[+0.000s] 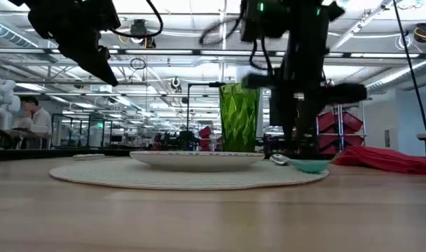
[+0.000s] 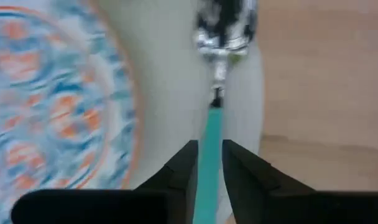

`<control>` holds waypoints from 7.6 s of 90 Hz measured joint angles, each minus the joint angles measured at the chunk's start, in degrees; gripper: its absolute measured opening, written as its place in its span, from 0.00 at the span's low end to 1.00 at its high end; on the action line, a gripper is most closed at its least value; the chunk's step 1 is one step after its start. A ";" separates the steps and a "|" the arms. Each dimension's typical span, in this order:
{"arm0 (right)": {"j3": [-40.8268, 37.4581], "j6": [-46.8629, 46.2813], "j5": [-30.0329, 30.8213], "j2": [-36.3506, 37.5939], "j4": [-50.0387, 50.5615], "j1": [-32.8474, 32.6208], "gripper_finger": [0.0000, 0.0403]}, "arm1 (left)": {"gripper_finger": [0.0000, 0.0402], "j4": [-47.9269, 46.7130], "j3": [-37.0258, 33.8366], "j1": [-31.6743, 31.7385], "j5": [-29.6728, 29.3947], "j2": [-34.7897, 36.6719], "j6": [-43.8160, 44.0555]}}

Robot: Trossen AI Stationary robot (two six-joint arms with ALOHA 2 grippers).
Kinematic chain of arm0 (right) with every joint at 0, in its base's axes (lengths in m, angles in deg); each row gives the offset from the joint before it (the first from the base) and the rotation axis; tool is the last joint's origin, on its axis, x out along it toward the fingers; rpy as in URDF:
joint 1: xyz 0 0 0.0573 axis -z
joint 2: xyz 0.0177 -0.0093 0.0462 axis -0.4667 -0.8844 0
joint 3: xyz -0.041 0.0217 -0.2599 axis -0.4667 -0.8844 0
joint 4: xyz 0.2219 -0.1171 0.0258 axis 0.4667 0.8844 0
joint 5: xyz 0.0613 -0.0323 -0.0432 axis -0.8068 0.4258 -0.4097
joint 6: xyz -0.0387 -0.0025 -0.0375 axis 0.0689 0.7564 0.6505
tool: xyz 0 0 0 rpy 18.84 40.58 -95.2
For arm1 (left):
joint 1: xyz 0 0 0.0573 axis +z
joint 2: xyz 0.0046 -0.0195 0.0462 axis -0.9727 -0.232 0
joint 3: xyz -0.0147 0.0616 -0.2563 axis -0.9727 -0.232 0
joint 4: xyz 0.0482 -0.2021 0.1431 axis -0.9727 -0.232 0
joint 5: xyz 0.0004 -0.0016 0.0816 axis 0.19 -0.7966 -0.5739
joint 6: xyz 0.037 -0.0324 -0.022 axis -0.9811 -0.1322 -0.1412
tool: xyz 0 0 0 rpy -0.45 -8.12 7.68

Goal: Set table place
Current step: Put the white knife between the white plate and light blue on the white table placemat

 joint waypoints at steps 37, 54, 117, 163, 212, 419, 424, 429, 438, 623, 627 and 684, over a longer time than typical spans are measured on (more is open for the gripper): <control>20.37 13.69 11.76 3.49 11.74 -3.55 0.05 | 0.35 0.98 0.00 0.02 -2.19 0.00 0.00; 25.88 23.32 23.14 3.52 4.49 -4.61 0.05 | 0.35 -1.00 5.78 0.34 -2.23 0.12 0.56; 26.40 55.43 25.49 3.59 5.44 -6.36 0.04 | 0.35 -32.50 25.00 35.21 11.95 -18.32 17.16; 26.36 55.35 28.37 6.47 18.29 -13.94 0.04 | 0.35 -30.60 24.98 48.92 9.39 -37.74 17.56; 26.36 44.59 26.76 7.98 23.05 -13.97 0.04 | 0.44 -19.10 22.94 59.70 12.10 -44.23 12.16; 19.80 47.70 31.02 8.75 7.88 -15.36 0.04 | 0.00 -15.37 15.89 7.50 14.57 -24.48 44.57; 19.80 47.59 30.98 8.75 6.15 -15.61 0.04 | 0.00 -16.05 15.89 6.40 14.58 -25.14 43.96; 19.80 47.67 31.00 8.75 4.44 -15.86 0.04 | 0.00 -16.11 15.89 4.91 14.37 -25.62 44.07; 19.80 47.83 31.06 8.75 2.47 -16.98 0.04 | 0.00 -16.22 15.89 1.12 13.43 -25.97 44.91; 19.80 75.76 28.03 8.74 1.68 -22.82 0.04 | 0.33 -14.96 17.86 -28.99 8.66 -35.35 113.11; 19.80 75.76 28.03 8.73 1.28 -22.74 0.04 | 0.33 -15.57 17.70 -29.00 8.56 -36.18 113.08; 19.80 75.76 28.27 8.73 2.77 -21.45 0.04 | 0.34 -2.30 10.93 -28.86 7.32 -41.40 114.51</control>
